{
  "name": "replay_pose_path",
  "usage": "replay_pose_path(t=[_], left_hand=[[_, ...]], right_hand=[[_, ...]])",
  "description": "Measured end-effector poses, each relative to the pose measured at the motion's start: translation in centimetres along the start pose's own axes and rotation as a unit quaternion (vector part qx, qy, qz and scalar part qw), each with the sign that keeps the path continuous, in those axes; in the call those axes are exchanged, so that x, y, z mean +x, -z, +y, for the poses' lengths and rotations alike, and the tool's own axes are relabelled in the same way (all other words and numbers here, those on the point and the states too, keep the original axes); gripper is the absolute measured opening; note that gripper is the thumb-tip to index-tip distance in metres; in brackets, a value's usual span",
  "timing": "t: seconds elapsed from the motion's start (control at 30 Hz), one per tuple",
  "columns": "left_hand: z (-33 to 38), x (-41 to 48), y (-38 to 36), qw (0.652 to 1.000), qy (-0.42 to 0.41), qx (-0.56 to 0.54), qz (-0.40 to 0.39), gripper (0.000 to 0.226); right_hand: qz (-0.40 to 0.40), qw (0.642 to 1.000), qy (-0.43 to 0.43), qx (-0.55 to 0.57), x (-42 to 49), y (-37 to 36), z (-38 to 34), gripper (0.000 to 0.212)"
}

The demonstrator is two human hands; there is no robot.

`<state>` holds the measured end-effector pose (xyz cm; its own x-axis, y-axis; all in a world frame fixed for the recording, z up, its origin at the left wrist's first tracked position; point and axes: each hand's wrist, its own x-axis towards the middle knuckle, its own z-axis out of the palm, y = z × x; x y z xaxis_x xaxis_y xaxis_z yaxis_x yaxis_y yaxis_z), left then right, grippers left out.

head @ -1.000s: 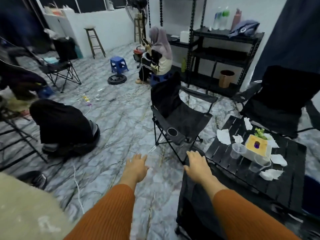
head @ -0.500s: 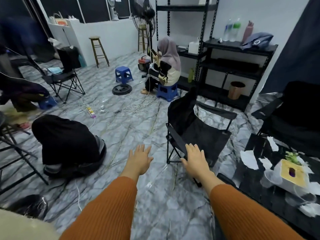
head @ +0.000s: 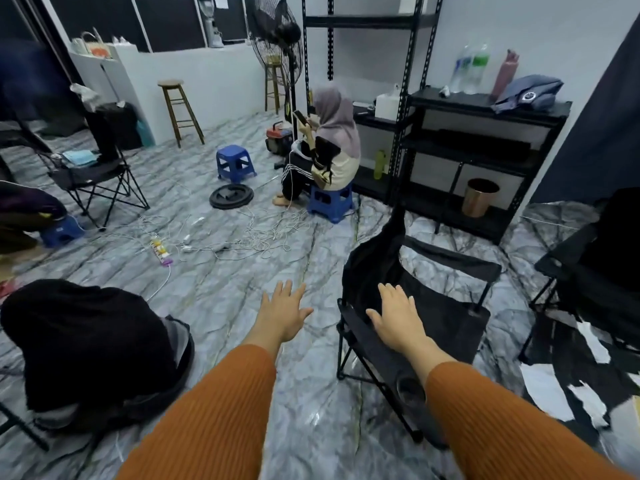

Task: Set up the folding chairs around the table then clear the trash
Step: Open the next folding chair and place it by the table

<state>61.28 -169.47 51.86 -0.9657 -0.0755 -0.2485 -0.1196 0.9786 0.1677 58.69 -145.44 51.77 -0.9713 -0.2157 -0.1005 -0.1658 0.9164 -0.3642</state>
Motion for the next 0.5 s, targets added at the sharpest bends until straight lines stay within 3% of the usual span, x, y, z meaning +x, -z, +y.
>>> replay_pose_path(t=[0.23, 0.5], left_hand=[[1.5, 13.6, 4.5, 0.999, -0.039, -0.003, 0.011, 0.063], [3.6, 28.4, 6.3, 0.991, -0.127, 0.036, -0.011, 0.062]], right_hand=[[0.029, 0.999, -0.033, 0.015, 12.1, 2.4, 0.8, 0.063], [0.062, 0.989, -0.128, 0.028, 22.1, 2.0, 3.4, 0.054]])
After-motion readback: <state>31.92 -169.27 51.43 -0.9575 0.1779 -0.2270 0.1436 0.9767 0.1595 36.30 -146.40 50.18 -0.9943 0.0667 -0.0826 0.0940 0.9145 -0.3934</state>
